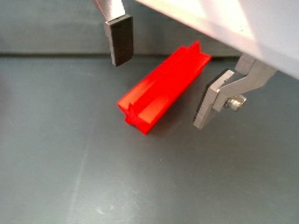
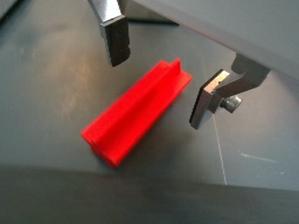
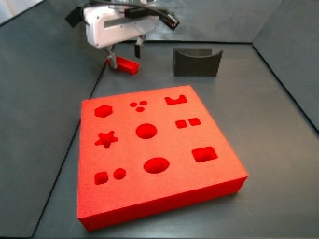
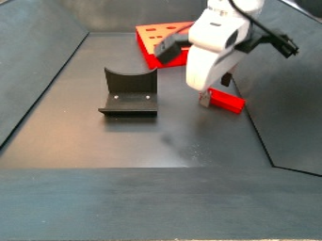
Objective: Pick up the star object. Move up. Place the star object on the fixture. Regrasp the star object. Move to above the board. Insert the star object.
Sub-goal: Pick up the star object.
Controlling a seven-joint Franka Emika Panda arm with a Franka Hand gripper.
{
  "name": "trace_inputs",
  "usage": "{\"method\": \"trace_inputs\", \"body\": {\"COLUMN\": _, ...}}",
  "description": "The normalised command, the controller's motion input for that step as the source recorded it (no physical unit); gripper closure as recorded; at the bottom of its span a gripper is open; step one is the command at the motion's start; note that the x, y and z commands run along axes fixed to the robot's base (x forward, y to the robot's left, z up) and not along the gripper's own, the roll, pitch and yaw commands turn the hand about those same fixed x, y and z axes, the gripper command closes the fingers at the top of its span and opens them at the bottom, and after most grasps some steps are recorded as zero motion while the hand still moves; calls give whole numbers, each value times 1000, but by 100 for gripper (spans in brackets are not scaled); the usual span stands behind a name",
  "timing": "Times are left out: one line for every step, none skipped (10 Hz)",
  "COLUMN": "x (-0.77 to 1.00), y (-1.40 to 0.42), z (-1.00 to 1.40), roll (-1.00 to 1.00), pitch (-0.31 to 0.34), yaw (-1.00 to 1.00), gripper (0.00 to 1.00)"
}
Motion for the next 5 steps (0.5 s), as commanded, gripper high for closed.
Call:
{"method": "trace_inputs", "body": {"x": -140, "y": -66, "z": -386, "roll": 30, "pitch": -197, "yaw": 46, "gripper": 0}}
{"method": "trace_inputs", "body": {"x": -109, "y": -109, "z": -243, "roll": 70, "pitch": -169, "yaw": 0, "gripper": 0}}
{"method": "trace_inputs", "body": {"x": -11, "y": 0, "z": 0, "roll": 0, "pitch": -11, "yaw": 0, "gripper": 0}}
{"method": "trace_inputs", "body": {"x": 0, "y": 0, "z": 0, "roll": 0, "pitch": 0, "yaw": 0, "gripper": 0}}
{"method": "trace_inputs", "body": {"x": 0, "y": 0, "z": 0, "roll": 0, "pitch": 0, "yaw": 0, "gripper": 100}}
